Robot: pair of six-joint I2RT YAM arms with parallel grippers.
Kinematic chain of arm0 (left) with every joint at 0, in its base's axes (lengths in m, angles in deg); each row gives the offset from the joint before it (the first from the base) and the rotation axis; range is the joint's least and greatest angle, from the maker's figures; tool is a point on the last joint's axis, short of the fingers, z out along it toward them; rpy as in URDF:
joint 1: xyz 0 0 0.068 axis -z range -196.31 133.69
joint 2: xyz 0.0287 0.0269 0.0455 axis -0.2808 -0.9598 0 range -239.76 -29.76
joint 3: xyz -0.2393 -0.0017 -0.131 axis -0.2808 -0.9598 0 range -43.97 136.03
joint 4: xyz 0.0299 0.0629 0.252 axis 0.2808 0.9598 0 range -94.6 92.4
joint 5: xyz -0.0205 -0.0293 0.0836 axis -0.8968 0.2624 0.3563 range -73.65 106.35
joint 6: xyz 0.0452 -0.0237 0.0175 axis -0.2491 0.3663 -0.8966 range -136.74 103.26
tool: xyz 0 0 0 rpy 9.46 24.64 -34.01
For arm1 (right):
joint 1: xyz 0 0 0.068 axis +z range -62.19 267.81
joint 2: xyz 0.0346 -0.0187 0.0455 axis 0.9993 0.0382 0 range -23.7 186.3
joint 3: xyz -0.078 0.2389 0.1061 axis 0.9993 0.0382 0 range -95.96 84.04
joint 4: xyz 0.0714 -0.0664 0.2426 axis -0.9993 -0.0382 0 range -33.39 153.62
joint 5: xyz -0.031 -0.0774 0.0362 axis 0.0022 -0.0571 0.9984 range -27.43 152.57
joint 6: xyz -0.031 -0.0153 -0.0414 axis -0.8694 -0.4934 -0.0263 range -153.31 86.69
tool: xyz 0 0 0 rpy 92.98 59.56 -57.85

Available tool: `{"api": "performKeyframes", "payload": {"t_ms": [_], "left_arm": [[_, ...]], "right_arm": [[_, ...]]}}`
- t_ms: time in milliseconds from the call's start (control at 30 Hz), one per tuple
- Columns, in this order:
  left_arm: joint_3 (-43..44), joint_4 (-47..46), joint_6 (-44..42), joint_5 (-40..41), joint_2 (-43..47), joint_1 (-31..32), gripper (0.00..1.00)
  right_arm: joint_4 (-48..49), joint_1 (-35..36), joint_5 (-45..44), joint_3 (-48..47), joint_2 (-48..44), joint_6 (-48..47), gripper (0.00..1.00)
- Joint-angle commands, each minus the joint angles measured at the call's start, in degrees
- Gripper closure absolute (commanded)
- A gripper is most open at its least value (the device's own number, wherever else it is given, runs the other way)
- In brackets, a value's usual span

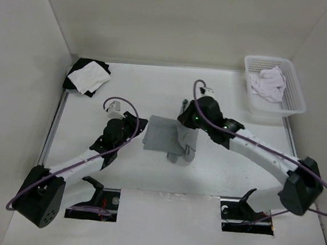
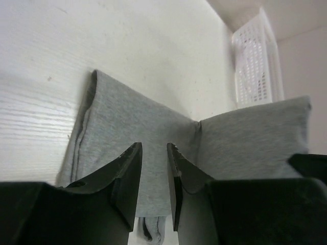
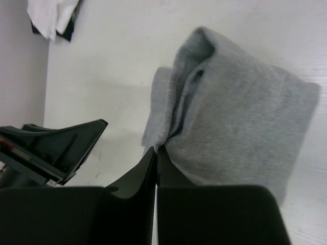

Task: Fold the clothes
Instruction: Fold the tank top

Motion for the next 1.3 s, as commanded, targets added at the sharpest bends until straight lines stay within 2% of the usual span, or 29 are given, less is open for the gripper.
{"api": "performKeyframes", "payload": {"t_ms": [0,100,133,267,333,500,567,700,733,867,967,1100,1267], "left_arm": [[-2.8,0.6,0.5,-2.5,4.7,-3.5,0.75],[-4.3,2.0,0.5,-4.4,8.2,-6.8,0.75],[-4.6,2.7,0.7,-5.0,9.2,-8.0,0.75],[-5.6,5.9,0.9,-6.6,13.2,-12.5,0.73],[-5.9,7.3,0.4,-7.3,15.1,-14.6,0.72],[-5.2,7.3,0.1,-7.9,13.7,-14.7,0.72],[-4.3,6.6,-0.2,-7.1,11.3,-12.5,0.72],[-2.3,4.7,-2.2,-4.8,6.5,-7.1,0.71],[-1.6,4.7,-3.0,-4.1,5.5,-5.2,0.71],[1.0,4.5,-5.3,0.3,2.1,1.5,0.71],[3.1,5.7,-8.6,3.2,0.1,4.9,0.73],[3.9,10.4,-10.9,6.0,1.2,3.1,0.71],[0.9,15.2,-11.1,7.2,6.4,-3.4,0.62]], "right_arm": [[-3.8,5.6,-4.9,-9.3,8.8,-0.7,0.97],[-5.2,9.7,-5.0,-18.1,19.2,0.2,0.97],[-5.6,10.7,-4.7,-20.6,22.6,0.9,0.93],[-5.7,13.3,-5.5,-25.9,30.7,2.3,0.58],[-3.8,14.4,-5.1,-25.1,29.7,2.4,0.52],[2.8,14.9,-5.7,-13.3,18.7,2.2,0.54],[5.8,14.6,-6.0,-6.7,13.0,1.9,0.62],[10.6,12.5,-8.3,8.3,1.1,1.6,0.9],[12.0,12.0,-8.6,12.1,-1.9,1.5,0.95],[15.3,9.0,-8.7,24.7,-13.8,1.6,0.99],[15.7,4.5,-8.6,31.9,-23.0,1.2,0.96],[19.1,-3.8,-7.6,39.4,-31.1,1.1,0.85],[26.8,-13.8,-7.2,47.0,-35.0,1.0,0.6]]}}
